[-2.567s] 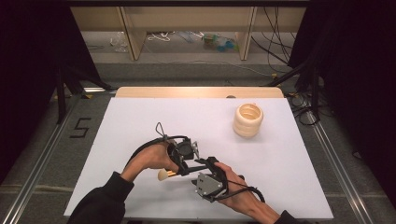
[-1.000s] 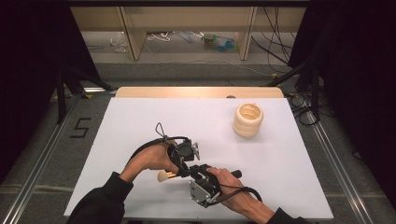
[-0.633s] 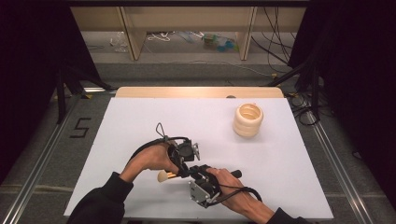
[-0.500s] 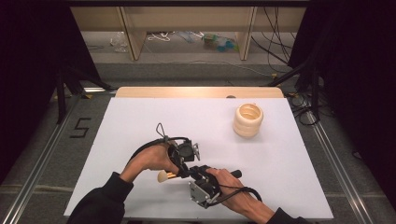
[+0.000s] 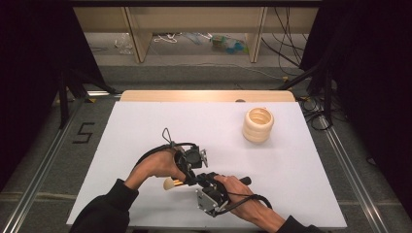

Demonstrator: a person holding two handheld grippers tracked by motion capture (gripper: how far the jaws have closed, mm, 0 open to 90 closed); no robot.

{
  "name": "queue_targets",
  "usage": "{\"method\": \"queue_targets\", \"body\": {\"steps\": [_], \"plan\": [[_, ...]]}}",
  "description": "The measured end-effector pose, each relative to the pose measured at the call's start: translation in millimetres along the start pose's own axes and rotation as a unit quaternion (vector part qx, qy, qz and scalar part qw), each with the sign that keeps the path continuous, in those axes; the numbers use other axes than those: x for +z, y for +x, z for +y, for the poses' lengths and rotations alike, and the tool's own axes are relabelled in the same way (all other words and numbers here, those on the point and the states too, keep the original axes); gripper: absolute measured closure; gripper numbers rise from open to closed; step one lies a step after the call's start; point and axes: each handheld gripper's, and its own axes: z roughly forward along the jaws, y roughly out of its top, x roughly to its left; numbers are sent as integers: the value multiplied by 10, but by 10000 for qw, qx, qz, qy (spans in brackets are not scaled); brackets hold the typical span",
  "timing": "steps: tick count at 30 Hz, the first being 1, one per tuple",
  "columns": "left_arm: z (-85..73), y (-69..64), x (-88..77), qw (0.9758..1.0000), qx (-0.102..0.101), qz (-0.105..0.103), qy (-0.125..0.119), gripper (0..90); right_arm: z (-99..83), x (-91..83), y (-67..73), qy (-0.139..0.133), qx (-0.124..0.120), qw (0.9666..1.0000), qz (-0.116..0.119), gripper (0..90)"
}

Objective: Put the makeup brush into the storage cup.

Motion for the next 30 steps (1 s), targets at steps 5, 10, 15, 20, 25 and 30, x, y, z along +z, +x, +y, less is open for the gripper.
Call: {"method": "queue_targets", "body": {"steps": [5,10,15,20,25,30], "plan": [[-7,5,-14,10000,6,-69,-44,740,13,-34,-3,89,-75,9999,-46,758],[-18,15,-25,9999,-9,-108,-109,732,11,-30,-4,25,-145,9999,-30,759],[-28,33,-46,9997,11,-90,-210,689,11,-58,-20,69,-123,9999,-60,760],[-51,69,-85,9990,-27,-78,-441,573,-10,-67,-33,138,-191,9996,-140,760],[-96,96,-153,9948,-161,111,-1001,382,-89,-121,-98,161,266,9992,-245,760],[-160,133,-248,9826,-407,453,-1752,310,-192,-170,-195,24,651,9977,-172,760]]}}
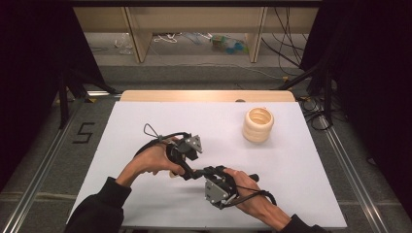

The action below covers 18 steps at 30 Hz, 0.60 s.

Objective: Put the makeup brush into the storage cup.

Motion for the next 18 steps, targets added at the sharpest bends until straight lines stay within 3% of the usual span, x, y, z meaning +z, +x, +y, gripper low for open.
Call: {"method": "queue_targets", "body": {"steps": [1,4,6,7,8,9,11,13,15,18], "plan": [[-11,-13,-9,9997,-102,74,-230,291,-26,-18,-27,-37,135,9999,-73,759],[-26,29,-115,9987,-1,209,-456,275,-121,-56,-123,-144,376,9992,-4,760],[-42,31,-195,9961,-18,385,-791,260,-212,-94,-197,-281,758,9967,23,760],[-42,31,-195,9961,-18,385,-791,255,-212,-94,-197,-281,758,9967,23,760],[-50,27,-217,9948,-59,428,-920,251,-239,-105,-214,-313,916,9953,-16,760],[-56,33,-241,9939,-75,443,-1006,251,-250,-119,-201,-357,1302,9908,47,760],[-70,39,-275,9911,-72,529,-1216,241,-337,-158,-251,-424,1625,9858,47,760],[-92,22,-301,9885,-238,697,-1322,240,-365,-168,-267,-450,1715,9842,14,760],[-107,15,-327,9871,-218,789,-1373,232,-413,-193,-293,-474,1882,9810,18,759],[-134,17,-367,9794,-435,920,-1743,229,-482,-233,-331,-558,2112,9759,-17,759]]}}
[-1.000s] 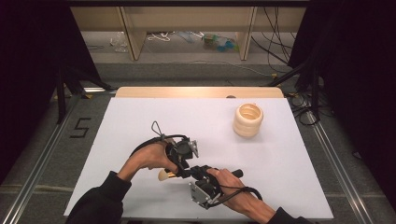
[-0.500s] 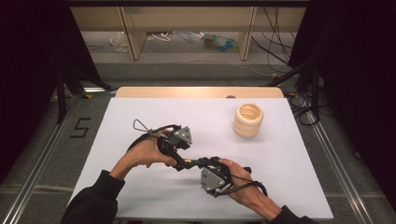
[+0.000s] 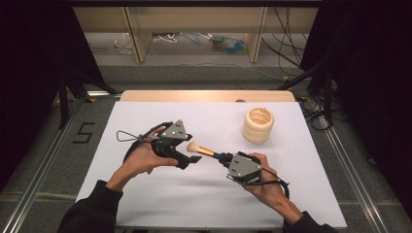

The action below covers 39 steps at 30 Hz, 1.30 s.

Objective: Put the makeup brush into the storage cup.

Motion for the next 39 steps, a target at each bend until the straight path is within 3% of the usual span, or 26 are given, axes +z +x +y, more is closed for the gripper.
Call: {"method": "queue_targets", "body": {"steps": [2,4,5,8,13,14,17,21,23,27,33,39], "plan": [[-24,11,-27,9996,-163,101,-193,228,-33,-48,-55,-100,253,9996,-54,759],[-49,24,-42,9994,-171,105,-279,229,-43,-60,-74,-144,342,9993,-28,759],[-64,13,-48,9990,-278,153,-322,230,-51,-72,-90,-190,443,9988,-28,760],[-92,0,-65,9987,-278,157,-388,235,-84,-103,-146,-369,769,9964,-17,759],[-143,-77,-76,9972,-369,300,-570,235,-112,-119,-184,-511,1058,9931,26,759],[-154,-91,-72,9969,-303,367,-629,233,-123,-129,-200,-552,1146,9919,23,759],[-191,-160,-46,9956,-300,495,-732,227,-129,-136,-209,-599,1217,9908,19,759],[-245,-238,-31,9918,-494,585,-1022,229,-131,-145,-219,-741,1348,9881,49,759],[-257,-251,-32,9912,-513,591,-1067,228,-129,-146,-214,-769,1396,9872,45,759],[-295,-286,-21,9887,-742,460,-1218,209,-123,-142,-199,-814,1469,9857,100,759],[-335,-303,-12,9842,-953,425,-1429,209,-116,-132,-185,-888,1557,9837,143,759],[-339,-315,-2,9823,-1019,365,-1529,207,-112,-126,-175,-994,1638,9813,158,759]]}}
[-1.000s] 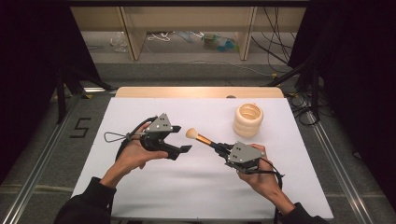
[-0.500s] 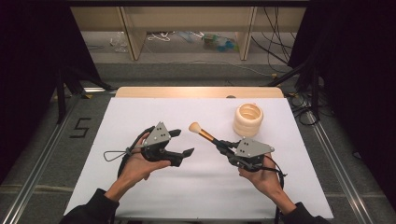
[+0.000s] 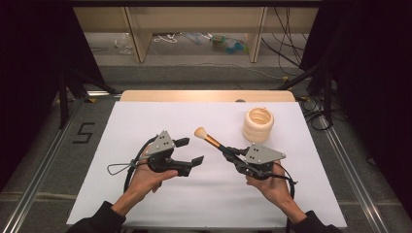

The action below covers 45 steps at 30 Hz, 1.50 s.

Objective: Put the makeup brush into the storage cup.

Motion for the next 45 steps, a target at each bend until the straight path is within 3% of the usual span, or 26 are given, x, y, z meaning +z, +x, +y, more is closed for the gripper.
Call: {"method": "queue_targets", "body": {"steps": [6,17,21,31,45], "plan": [[-19,-14,21,9998,-197,-63,-44,205,7,27,56,-24,55,10000,54,759],[-66,-43,85,9993,-303,-233,-43,206,36,68,150,-101,41,9998,176,759],[-74,-61,98,9985,-454,-300,-104,210,52,88,189,-126,19,9996,238,759],[-83,-72,126,9980,-469,-402,-135,220,73,114,243,-170,9,9993,332,759],[-90,-106,149,9962,-636,-554,-229,263,106,123,284,-271,33,9987,434,759]]}}
